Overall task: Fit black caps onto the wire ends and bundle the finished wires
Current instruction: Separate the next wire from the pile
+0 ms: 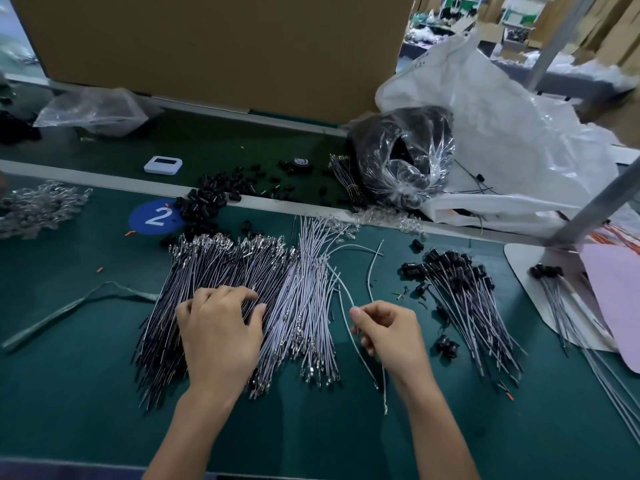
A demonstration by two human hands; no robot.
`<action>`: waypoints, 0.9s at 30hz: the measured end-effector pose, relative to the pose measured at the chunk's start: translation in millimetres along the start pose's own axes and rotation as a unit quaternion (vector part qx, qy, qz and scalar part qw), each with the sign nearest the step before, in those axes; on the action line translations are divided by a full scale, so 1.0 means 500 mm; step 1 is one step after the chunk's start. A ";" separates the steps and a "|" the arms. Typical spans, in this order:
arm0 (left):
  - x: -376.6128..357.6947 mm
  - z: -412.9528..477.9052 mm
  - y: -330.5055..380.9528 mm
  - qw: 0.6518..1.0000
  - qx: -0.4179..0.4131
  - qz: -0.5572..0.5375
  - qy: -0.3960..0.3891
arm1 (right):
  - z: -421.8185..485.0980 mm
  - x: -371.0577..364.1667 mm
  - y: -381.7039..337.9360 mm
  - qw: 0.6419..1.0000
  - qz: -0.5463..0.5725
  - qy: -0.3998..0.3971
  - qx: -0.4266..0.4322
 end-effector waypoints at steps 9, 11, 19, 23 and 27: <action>-0.004 0.014 -0.025 0.998 0.028 0.050 -0.034 | 0.000 0.024 -0.002 0.999 0.009 0.026 0.020; -0.007 0.021 -0.027 0.998 0.035 0.032 -0.046 | -0.005 0.021 -0.006 0.998 0.054 0.006 0.016; 0.014 0.024 -0.029 0.997 0.061 -0.026 -0.027 | -0.028 0.019 -0.025 0.995 0.088 -0.017 0.048; 0.008 0.032 -0.028 0.997 0.056 -0.035 -0.047 | -0.041 0.009 -0.020 0.994 0.088 -0.029 0.058; -0.014 0.052 -0.036 0.992 0.070 -0.037 -0.098 | -0.048 -0.014 -0.006 0.995 0.072 -0.049 0.042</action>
Point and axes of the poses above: each hand's wrist, its own z-axis towards the middle knuckle, its own x-axis out of the back of the hand, y = z × x, the point moved 9 cm from there along z, towards the middle knuckle, and after that the axes turned 1 degree about -z, right-handed, at the moved point
